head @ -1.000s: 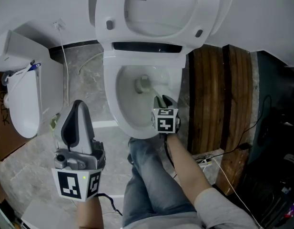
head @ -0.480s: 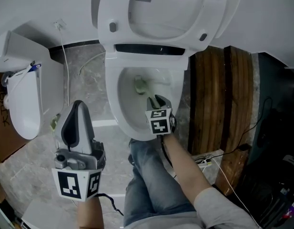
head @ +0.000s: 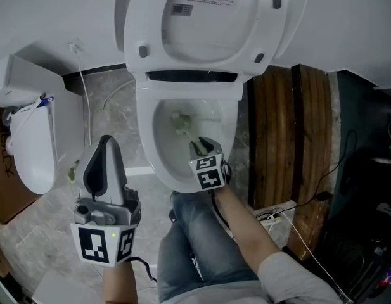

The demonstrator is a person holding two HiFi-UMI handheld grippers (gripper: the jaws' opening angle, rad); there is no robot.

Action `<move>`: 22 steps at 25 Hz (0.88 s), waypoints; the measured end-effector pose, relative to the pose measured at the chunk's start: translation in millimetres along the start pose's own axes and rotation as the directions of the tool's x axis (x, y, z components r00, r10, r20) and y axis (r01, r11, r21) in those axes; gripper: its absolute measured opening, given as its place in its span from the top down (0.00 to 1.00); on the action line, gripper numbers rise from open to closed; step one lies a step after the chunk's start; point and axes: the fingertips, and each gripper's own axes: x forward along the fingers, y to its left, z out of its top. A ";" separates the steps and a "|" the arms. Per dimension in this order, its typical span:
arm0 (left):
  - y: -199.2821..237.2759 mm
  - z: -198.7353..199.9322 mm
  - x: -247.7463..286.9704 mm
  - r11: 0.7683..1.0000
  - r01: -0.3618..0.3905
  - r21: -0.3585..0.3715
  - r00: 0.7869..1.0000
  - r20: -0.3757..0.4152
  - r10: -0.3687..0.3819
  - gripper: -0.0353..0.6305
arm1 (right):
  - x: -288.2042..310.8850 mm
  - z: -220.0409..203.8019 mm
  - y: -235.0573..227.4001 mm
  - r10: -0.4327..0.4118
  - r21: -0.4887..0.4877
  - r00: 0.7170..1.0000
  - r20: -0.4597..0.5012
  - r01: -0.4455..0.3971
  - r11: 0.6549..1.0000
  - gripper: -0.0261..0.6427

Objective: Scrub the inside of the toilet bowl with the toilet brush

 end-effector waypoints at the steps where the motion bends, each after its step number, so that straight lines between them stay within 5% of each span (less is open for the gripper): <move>1: -0.9 1.7 -0.6 1.000 0.002 0.001 1.000 0.002 -0.002 0.94 | -2.7 -1.8 -0.5 -0.004 0.016 1.000 0.004 0.004 1.000 0.80; 13: -44.5 38.7 -46.0 0.996 0.087 0.020 0.996 0.024 -0.087 0.94 | -100.6 -18.7 5.7 -0.077 0.200 0.988 0.131 0.050 0.978 0.80; 22: -85.0 82.0 -108.2 0.988 0.147 0.051 0.988 0.028 -0.149 0.94 | -215.3 -17.2 30.1 -0.160 0.233 0.953 0.257 0.100 0.967 0.80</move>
